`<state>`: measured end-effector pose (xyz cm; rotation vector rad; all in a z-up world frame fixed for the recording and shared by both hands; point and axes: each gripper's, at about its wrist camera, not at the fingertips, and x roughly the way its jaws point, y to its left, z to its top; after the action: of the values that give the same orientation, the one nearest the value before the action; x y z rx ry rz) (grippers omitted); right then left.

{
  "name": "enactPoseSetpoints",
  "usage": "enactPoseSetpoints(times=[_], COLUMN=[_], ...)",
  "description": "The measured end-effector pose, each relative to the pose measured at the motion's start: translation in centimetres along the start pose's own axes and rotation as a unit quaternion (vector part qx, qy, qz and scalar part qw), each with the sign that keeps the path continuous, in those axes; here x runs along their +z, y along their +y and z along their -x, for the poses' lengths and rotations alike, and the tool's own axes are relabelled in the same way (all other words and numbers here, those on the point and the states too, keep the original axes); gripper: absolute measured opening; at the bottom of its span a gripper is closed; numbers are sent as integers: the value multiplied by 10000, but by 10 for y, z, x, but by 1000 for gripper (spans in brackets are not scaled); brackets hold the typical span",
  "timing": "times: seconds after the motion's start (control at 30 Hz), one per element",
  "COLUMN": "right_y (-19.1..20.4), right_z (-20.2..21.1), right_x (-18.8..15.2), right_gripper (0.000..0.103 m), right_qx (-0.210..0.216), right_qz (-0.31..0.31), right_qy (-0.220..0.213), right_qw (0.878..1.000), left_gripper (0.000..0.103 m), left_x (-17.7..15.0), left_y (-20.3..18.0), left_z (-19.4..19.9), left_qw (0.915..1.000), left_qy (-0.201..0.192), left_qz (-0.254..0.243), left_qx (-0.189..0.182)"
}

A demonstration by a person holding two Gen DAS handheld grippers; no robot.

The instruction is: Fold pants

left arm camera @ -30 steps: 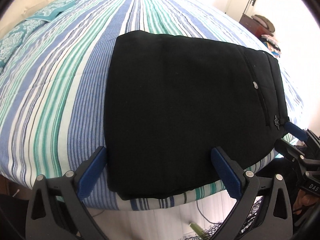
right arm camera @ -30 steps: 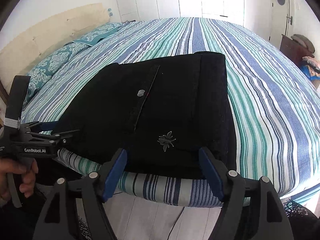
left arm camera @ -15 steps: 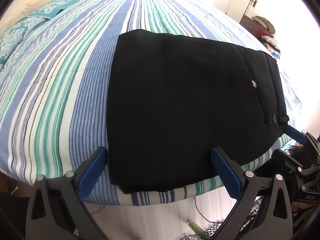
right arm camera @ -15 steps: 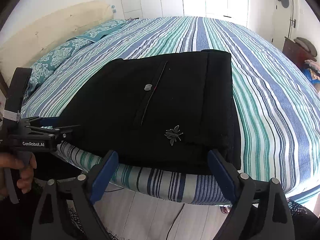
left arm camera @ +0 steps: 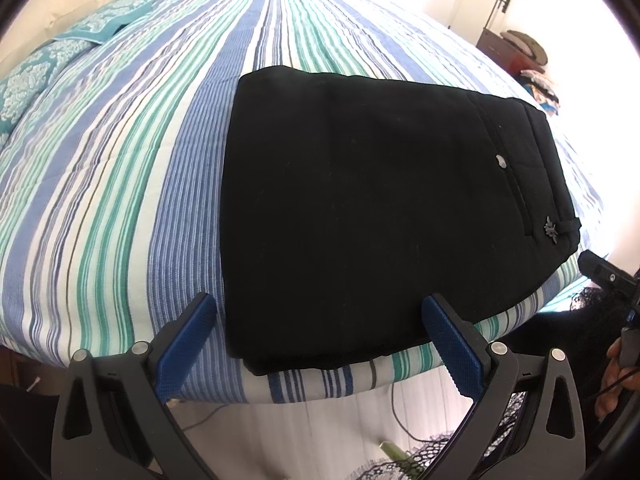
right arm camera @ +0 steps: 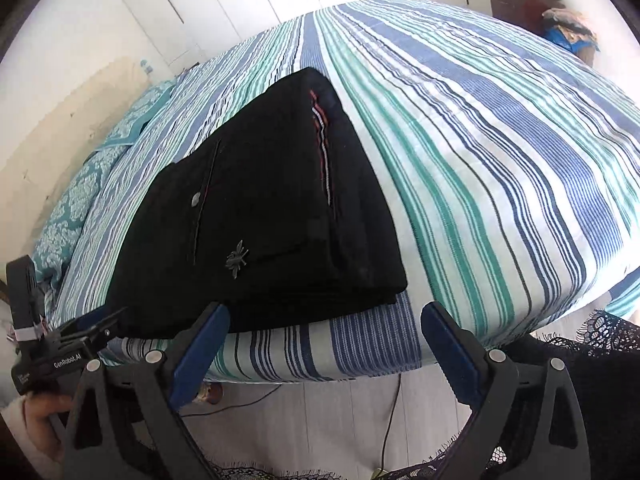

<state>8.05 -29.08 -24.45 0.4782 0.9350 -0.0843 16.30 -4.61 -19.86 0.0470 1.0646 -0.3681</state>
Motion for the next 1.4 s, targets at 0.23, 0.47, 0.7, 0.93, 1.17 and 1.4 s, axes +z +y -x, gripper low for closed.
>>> enactPoseSetpoints(times=[0.23,0.47,0.7,0.93,1.17,1.4], right_y=[5,17,16,13,10,4], right_z=[16,20,21,22,22,26], right_x=[2,2,1,1,3,5], right_gripper=[96,96,96,96,96,96], right_qx=[-123,-149,-148,-142,-156,-58], right_qz=[224,475,450,378,317,207], right_qy=[-322,-445,-456,-502,-531,-652], right_qw=[9992,9978,9978,9979,9980,9976], left_gripper=[102,101,101,101,101,101], left_x=[-2,-3,-6,-8,-4,3], left_y=[-5,-6,1,6,20,53], left_z=[6,18,24,32,41,36], left_qw=[9999,9996,9994,9991,9983,9960], left_qy=[-75,-250,-330,-432,-531,-466], left_qz=[-61,-124,-59,4,251,751], left_qx=[66,34,22,10,-17,-145])
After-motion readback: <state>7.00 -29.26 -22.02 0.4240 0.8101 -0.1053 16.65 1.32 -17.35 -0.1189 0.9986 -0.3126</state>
